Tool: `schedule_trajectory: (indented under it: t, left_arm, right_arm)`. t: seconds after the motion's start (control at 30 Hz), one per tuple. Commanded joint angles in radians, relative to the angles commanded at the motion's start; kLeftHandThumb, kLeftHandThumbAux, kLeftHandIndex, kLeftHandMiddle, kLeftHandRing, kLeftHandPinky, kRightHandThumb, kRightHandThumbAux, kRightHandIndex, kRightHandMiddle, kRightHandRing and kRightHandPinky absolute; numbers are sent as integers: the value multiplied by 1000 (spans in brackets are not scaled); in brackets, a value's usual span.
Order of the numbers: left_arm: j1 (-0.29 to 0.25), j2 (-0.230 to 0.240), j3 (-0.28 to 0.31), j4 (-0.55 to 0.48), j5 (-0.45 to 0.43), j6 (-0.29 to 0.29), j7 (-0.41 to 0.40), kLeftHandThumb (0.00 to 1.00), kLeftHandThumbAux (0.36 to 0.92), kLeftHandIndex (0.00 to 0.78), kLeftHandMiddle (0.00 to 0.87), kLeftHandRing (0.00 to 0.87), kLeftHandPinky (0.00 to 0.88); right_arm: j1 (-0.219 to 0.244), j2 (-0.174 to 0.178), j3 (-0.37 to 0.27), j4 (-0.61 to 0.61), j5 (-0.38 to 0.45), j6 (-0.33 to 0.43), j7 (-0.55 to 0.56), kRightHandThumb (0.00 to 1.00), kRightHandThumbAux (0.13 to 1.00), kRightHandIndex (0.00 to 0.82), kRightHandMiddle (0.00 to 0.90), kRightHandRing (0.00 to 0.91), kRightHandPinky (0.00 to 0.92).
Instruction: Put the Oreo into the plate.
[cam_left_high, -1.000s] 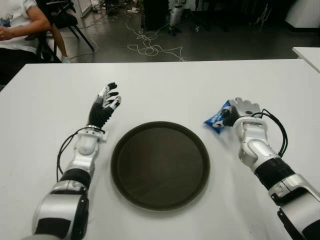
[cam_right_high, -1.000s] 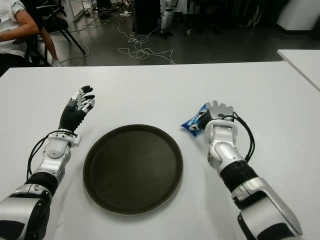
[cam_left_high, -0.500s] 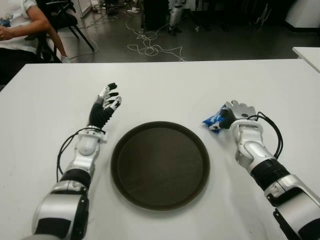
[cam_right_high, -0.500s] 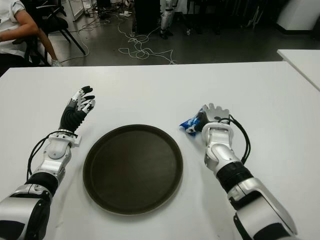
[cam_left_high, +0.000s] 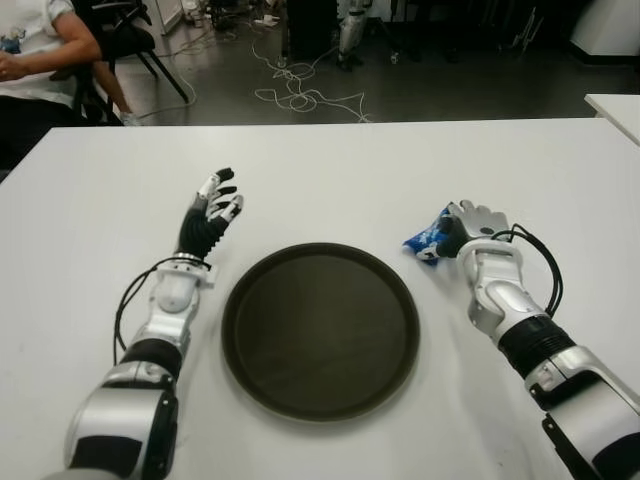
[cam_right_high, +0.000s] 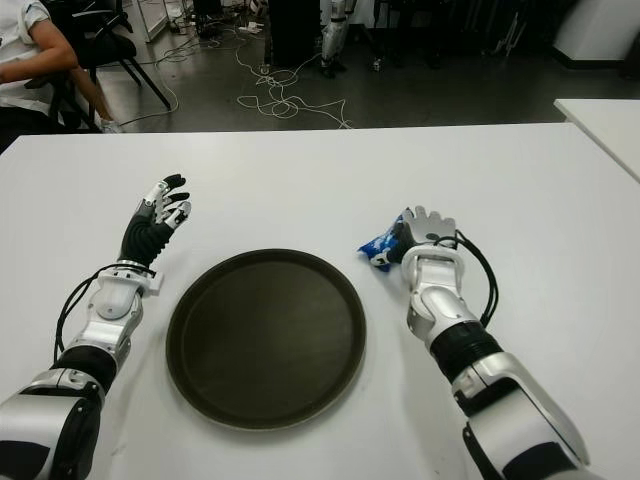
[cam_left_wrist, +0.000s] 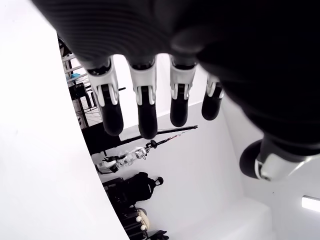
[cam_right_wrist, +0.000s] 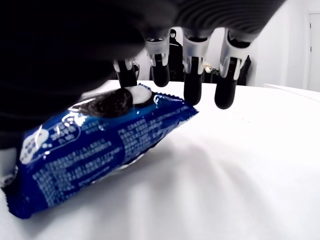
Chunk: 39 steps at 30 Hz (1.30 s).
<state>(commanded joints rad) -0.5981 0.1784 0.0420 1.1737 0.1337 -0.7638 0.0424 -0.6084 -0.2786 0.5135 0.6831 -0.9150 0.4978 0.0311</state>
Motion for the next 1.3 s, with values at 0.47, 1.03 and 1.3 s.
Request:
schedule_trajectory:
  t: [0.47,1.03,1.3]
  left_arm:
    - [-1,-4,0,1,-4,5,-6,576,483,111,121,133,183]
    - [1,-11,2,-5,-8,3,-11,529,473,115,127,143,190]
    - [2,-16,2,-3,-7,-1,-7,538,466,114,122,138,181]
  right_arm:
    - [-7,35,18,133,11,-85,-112,0,481,55,73,102,123]
    - [-76,23,25,362,93,-338,-208,119,555,196,244,266,326]
    - [-60,14,-4,333,146,-368,-203,144,613,321,298,324,399]
